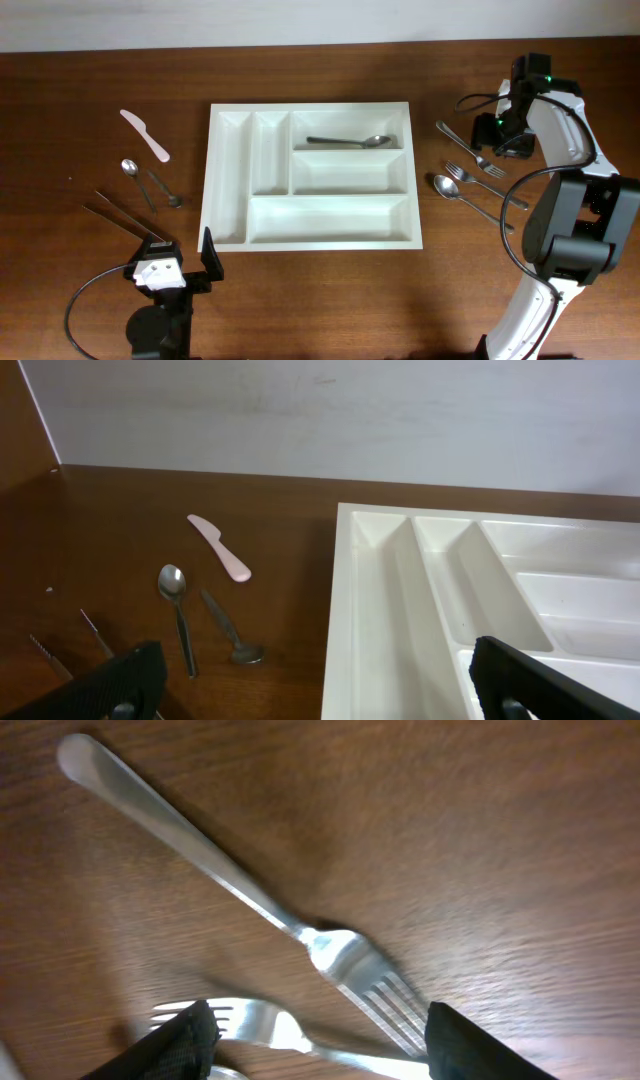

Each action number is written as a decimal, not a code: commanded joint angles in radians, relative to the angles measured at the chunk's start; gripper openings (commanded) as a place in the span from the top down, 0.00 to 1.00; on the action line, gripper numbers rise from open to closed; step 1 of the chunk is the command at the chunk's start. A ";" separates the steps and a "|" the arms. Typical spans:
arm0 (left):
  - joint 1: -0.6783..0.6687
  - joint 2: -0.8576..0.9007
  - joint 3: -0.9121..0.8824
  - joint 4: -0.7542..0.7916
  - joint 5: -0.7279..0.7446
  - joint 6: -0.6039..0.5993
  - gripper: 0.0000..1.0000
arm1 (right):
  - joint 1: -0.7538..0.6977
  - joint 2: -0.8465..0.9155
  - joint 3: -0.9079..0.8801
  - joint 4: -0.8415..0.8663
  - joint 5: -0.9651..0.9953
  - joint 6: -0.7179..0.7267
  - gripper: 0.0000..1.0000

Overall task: Pack container
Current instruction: 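Release the spoon and move the right gripper to the fork, then grasp the fork with the right gripper and carry it over the tray, then release the fork into the middle compartment and withdraw right gripper, then lower the right gripper onto the second fork and grasp it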

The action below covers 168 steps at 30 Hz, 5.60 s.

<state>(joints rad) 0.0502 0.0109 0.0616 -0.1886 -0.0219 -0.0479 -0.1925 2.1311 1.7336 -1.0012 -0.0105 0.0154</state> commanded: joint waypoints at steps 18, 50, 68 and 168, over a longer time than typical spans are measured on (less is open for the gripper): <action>0.005 -0.006 -0.007 0.006 0.008 0.012 0.01 | 0.035 0.117 0.016 0.159 0.033 -0.328 0.27; 0.005 -0.006 -0.008 0.006 0.008 0.011 0.01 | 0.033 0.181 -0.007 0.118 -0.049 -0.242 0.96; 0.005 -0.006 -0.007 0.006 0.008 0.012 0.01 | 0.038 0.179 0.625 -0.196 -0.248 -0.314 0.96; 0.005 -0.006 -0.008 0.006 0.008 0.012 0.01 | 0.066 0.181 0.116 -0.447 0.075 1.437 0.09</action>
<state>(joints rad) 0.0502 0.0109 0.0616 -0.1886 -0.0219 -0.0479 -0.1501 2.3165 1.8549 -1.4502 0.0849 1.3098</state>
